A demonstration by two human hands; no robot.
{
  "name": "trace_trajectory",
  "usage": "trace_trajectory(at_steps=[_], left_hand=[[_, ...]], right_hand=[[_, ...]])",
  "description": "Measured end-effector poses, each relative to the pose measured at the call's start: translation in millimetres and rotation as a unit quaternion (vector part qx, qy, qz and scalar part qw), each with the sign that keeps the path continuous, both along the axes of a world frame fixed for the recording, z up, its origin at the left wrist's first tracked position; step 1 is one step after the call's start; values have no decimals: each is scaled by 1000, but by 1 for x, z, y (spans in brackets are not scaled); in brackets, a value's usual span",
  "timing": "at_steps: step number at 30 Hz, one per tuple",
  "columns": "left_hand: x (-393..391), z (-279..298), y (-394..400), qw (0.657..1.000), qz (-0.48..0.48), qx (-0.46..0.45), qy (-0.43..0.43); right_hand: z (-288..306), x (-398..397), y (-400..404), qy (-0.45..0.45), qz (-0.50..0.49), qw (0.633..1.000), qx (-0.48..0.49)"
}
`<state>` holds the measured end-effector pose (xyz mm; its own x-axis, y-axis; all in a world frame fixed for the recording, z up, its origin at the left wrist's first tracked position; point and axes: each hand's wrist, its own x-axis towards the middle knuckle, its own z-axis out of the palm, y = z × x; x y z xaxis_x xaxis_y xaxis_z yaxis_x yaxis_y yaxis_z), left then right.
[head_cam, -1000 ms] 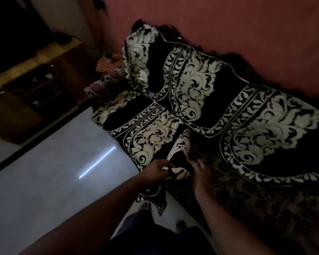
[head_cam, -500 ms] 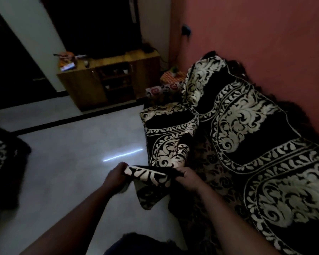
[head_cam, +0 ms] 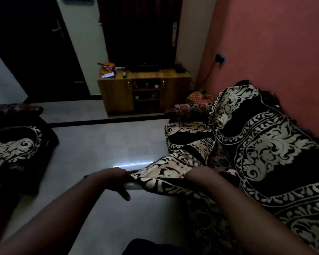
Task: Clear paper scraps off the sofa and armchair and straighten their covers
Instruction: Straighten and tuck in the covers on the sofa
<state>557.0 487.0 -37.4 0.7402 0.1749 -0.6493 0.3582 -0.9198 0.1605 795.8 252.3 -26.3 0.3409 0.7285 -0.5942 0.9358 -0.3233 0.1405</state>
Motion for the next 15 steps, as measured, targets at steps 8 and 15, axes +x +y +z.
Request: trace_trajectory(at_steps=[8,15], left_hand=[[-49,41,56,955,219,106,169],[-111,35,109,953,251,65,159]], right_hand=[[-3,-32,58,-3,-59,997,-39],[-8,-65,100,41,-78,996,-20]])
